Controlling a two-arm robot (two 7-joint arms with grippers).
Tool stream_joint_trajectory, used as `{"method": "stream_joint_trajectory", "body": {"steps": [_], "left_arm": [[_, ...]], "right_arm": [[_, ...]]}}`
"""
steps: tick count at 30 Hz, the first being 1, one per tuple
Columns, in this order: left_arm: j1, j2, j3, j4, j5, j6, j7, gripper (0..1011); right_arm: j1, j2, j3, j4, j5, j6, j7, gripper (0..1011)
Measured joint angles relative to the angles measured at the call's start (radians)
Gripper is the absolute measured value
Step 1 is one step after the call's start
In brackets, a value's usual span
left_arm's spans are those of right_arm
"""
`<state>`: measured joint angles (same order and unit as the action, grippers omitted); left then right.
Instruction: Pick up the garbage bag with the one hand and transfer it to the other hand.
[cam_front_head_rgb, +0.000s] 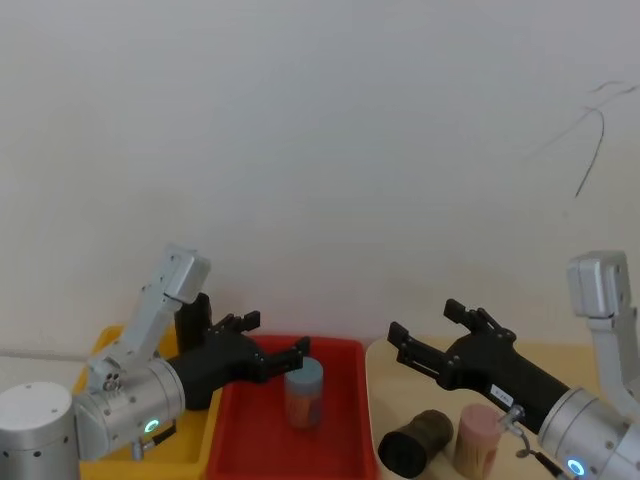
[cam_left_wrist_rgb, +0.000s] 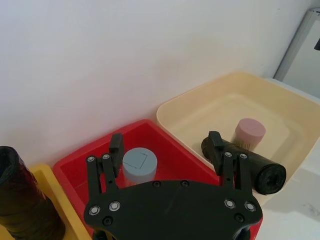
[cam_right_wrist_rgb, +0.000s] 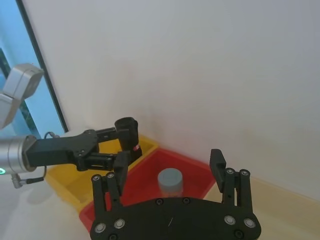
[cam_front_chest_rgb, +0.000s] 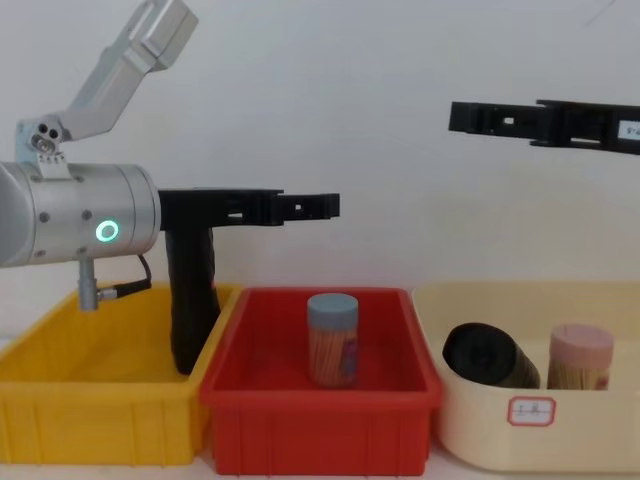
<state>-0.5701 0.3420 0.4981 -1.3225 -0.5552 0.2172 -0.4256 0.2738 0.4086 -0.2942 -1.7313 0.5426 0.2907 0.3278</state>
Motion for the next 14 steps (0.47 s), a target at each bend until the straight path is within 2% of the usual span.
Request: {"method": "stream_joint_trajectory", "body": {"steps": [14], "left_arm": [[0.004, 0.0, -0.006, -0.005, -0.003, -0.003, -0.006, 1000]], "right_arm": [[-0.007, -0.01, -0.007, -0.017, 0.009, 0.003, -0.006, 1000]]}}
